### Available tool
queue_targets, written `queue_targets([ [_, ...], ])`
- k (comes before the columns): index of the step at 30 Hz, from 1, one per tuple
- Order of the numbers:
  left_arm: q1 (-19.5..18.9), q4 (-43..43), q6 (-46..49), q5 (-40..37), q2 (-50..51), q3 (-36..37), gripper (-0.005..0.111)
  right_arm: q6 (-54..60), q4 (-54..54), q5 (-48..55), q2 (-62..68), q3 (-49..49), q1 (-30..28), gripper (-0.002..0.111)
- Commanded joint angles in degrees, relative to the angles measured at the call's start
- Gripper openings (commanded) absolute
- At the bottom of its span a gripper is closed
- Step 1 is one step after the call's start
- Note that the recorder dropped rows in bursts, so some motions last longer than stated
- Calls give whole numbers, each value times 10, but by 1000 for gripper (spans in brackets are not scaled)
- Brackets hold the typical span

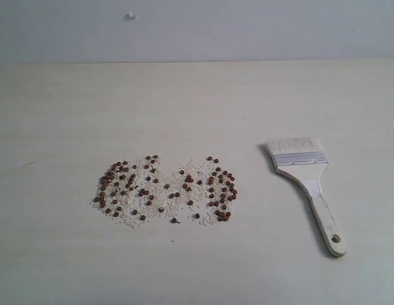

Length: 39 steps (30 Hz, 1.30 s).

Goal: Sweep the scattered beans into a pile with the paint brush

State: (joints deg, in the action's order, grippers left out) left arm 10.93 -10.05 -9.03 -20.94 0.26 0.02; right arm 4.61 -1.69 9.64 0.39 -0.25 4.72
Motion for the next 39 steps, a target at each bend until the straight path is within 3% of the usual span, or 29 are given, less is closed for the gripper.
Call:
queue_targets([
  [1, -2, 0, -4, 3, -3, 0, 0, 1, 1, -9, -4, 2, 0, 0],
  [19, -2, 0, -4, 3, -3, 0, 0, 3, 3, -26, -4, 2, 0, 0],
  [25, -2, 0, -4, 3, -3, 0, 0, -17, -40, -181, -4, 2, 0, 0],
  [30, -2, 0, -4, 3, -3, 0, 0, -93, -102, -388, -4, 2, 0, 0],
  [32, -2, 0, -4, 3, -3, 0, 0, -164, -102, -351, -4, -26, 0, 0],
  [33, -2, 0, -4, 3, -3, 0, 0, -176, -104, -275, 6, -66, 0, 0],
  [36, -2, 0, -4, 3, -3, 0, 0, -122, -95, -169, 97, -147, 0, 0],
  [39, -2, 0, -4, 3, -3, 0, 0, -11, -83, 43, 251, -272, 0, 0],
])
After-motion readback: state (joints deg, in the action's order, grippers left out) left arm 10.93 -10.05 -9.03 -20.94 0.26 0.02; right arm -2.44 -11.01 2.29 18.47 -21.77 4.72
